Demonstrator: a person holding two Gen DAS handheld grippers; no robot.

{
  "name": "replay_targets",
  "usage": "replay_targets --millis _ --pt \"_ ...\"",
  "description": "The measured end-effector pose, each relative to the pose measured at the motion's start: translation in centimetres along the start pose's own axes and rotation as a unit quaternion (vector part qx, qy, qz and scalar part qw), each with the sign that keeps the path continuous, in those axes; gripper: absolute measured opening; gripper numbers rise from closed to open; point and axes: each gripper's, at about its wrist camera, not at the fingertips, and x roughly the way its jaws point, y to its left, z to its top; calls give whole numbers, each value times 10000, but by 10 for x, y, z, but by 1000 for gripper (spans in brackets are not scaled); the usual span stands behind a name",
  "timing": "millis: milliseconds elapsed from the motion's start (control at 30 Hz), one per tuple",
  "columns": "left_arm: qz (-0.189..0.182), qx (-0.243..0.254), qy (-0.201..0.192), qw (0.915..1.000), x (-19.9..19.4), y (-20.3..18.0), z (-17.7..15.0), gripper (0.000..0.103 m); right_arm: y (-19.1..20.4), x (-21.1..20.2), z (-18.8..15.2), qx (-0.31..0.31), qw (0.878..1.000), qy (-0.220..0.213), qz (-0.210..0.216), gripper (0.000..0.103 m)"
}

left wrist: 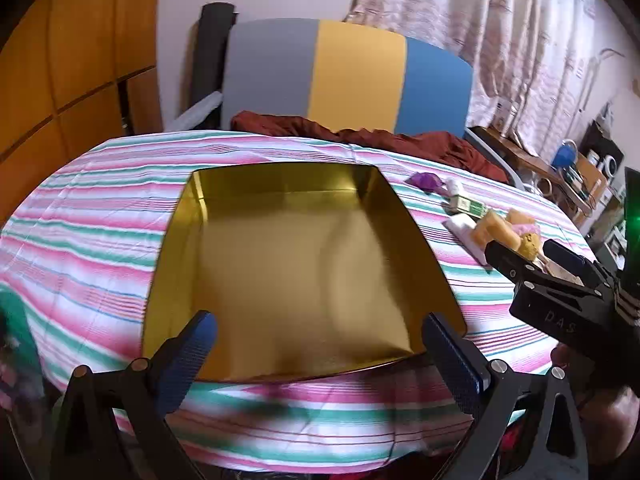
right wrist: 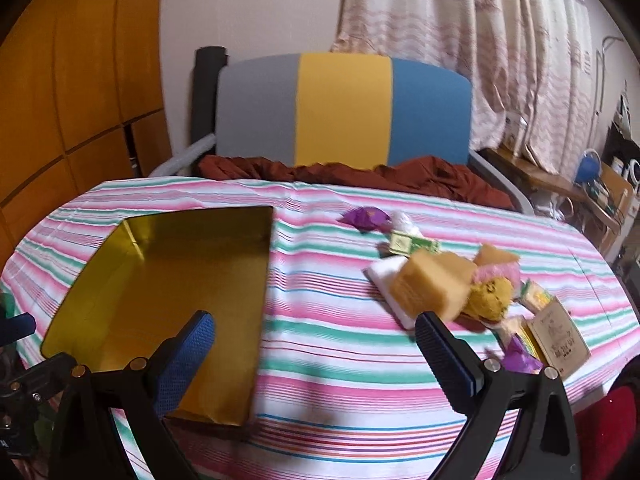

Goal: Organize objects

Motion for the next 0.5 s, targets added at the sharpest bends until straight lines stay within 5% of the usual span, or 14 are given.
replay_targets --millis 300,500 --pt "-744 294 431 9959 25 -36 33 103 -91 -9 4 694 9965 320 -326 102" --pt "-1354 882 742 9841 50 -100 64 103 -170 -21 12 1450 9863 285 -740 102"
